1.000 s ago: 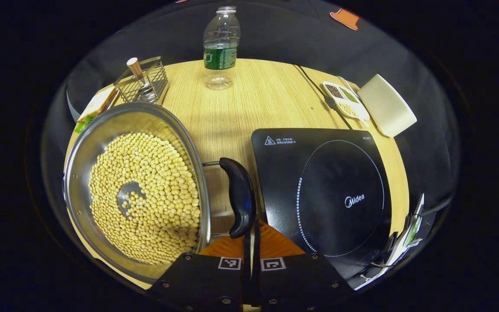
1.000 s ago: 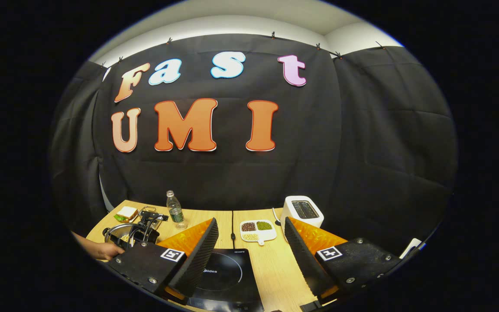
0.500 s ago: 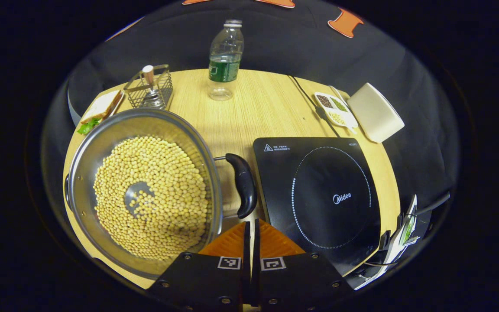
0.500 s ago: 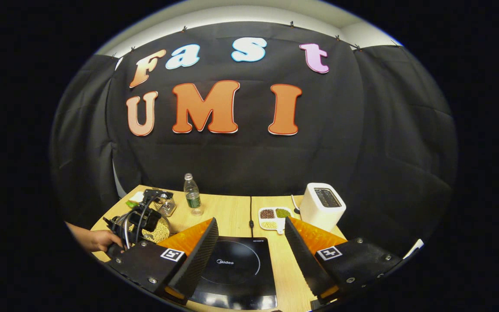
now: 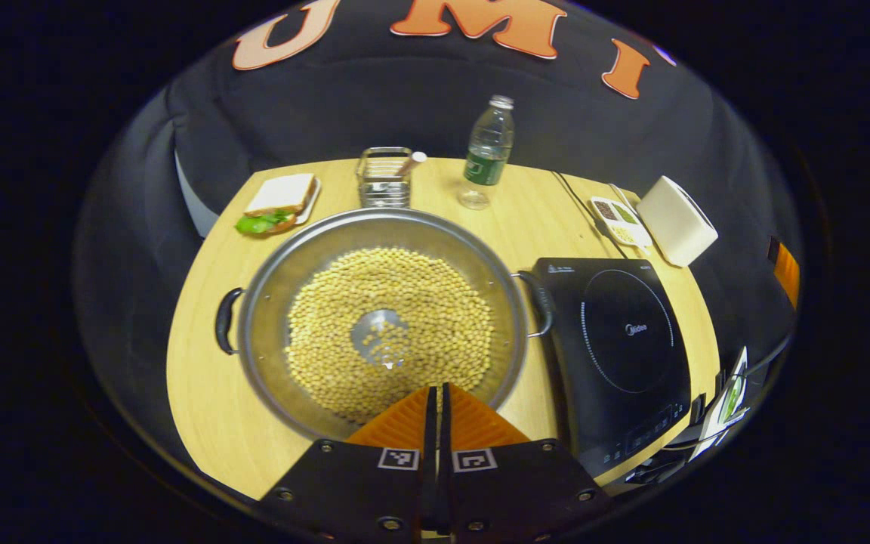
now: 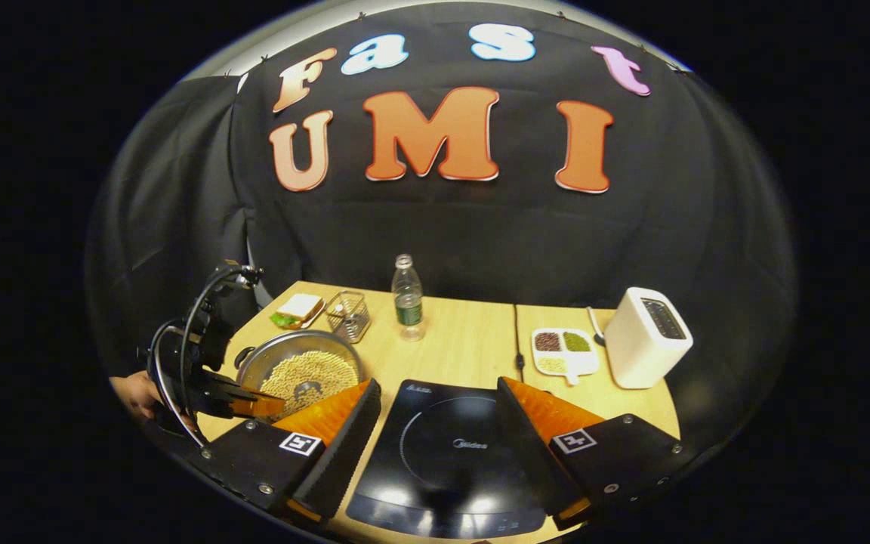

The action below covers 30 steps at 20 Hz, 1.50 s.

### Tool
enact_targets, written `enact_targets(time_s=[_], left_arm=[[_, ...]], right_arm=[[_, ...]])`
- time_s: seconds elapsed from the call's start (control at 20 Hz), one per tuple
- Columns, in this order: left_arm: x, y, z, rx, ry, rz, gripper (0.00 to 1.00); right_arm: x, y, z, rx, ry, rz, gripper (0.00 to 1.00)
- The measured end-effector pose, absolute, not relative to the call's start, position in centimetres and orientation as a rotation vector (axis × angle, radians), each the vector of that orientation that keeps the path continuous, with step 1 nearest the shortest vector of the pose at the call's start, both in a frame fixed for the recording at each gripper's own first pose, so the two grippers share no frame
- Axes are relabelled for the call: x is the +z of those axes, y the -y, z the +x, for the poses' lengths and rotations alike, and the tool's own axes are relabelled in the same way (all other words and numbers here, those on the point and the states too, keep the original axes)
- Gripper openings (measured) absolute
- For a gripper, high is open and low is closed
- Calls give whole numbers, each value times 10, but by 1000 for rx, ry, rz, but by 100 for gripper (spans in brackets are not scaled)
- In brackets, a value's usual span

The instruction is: First push the handle of the pot to place it horizontally, then grasp the pot with both hands and set it on the induction cooktop.

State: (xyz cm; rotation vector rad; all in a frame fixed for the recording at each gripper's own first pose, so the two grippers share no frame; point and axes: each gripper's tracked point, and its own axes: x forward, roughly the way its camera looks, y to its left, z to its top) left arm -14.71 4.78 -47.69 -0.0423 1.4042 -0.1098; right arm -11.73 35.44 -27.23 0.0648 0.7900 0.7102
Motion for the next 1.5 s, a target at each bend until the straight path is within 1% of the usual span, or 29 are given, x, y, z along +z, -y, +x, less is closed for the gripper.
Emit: enact_targets(time_s=[0.25,0.3,0.35,0.55,0.75,1.05,1.15,1.35,1.4,1.5], left_arm=[[-472,-127,-152,44,-1402,-76,66],[-469,-141,-154,67,-1396,-74,72],[-468,-154,-153,78,-1386,-70,84],[-468,-195,-138,89,-1344,-34,89],[-476,-218,-111,69,-1297,-32,88],[-516,-224,-90,36,-1315,-43,88],[-529,-222,-83,16,-1318,-44,88],[-556,-212,-82,-18,-1338,-86,88],[-562,-212,-84,-16,-1344,-97,89],[-571,-215,-81,2,-1342,-115,88]], right_arm=[[-296,-413,-146,812,-887,16,96],[-302,-423,-151,826,-911,7,96],[-309,-434,-156,835,-939,-2,96],[-346,-472,-171,840,-1053,-43,95],[-380,-502,-174,805,-1153,-78,94],[-423,-523,-177,730,-1260,-123,93],[-434,-525,-172,703,-1266,-149,92],[-451,-528,-174,674,-1306,-162,87],[-455,-529,-175,668,-1314,-166,84],[-459,-530,-175,667,-1310,-174,81]])
